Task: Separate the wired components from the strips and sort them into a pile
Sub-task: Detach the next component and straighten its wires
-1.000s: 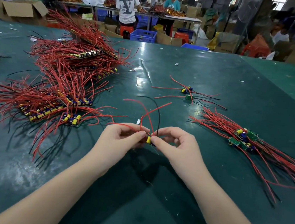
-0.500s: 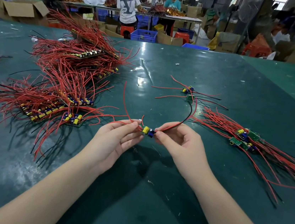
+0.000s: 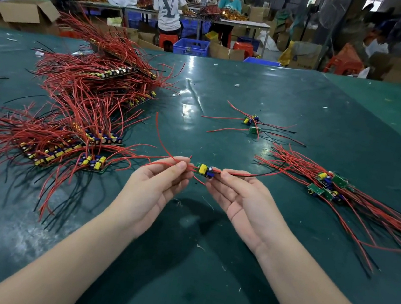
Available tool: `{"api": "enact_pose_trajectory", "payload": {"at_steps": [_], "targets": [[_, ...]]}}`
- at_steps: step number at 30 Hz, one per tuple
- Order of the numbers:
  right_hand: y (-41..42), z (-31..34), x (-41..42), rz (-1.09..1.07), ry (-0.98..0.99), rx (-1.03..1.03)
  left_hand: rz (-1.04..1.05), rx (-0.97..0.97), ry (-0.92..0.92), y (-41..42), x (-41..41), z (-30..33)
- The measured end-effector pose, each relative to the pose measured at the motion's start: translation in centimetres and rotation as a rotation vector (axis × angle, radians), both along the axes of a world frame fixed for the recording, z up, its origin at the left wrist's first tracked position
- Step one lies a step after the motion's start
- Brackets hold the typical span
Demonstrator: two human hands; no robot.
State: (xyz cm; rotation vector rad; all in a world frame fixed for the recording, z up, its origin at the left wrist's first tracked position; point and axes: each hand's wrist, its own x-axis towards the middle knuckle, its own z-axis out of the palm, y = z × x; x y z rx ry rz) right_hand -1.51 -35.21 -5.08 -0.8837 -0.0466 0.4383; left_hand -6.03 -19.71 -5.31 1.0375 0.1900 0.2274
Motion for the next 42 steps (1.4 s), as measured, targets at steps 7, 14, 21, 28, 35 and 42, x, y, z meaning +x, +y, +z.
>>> {"api": "enact_pose_trajectory", "payload": {"at_steps": [7, 14, 21, 28, 35, 42], "targets": [[0.1, 0.0, 0.1, 0.049, 0.071, 0.009, -0.037, -0.143, 0.075, 0.1, 0.1, 0.1], [0.1, -0.1, -0.3, 0.022, -0.069, -0.071, -0.100, -0.094, 0.053, 0.1, 0.0, 0.2], [0.0, -0.4, -0.5, 0.008, -0.209, -0.190, -0.030, 0.100, 0.002, -0.3, -0.4, -0.1], [0.0, -0.7, -0.7, -0.031, -0.479, -0.479, -0.042, 0.156, 0.044, 0.1, -0.5, -0.2], [0.0, -1.0, -0.5, -0.020, -0.496, -0.498, -0.019, 0.302, 0.004, 0.3, -0.7, 0.0], [0.0, -1.0, -0.7, -0.056, -0.531, -0.479, -0.012, 0.337, -0.040, 0.3, -0.6, -0.1]]}}
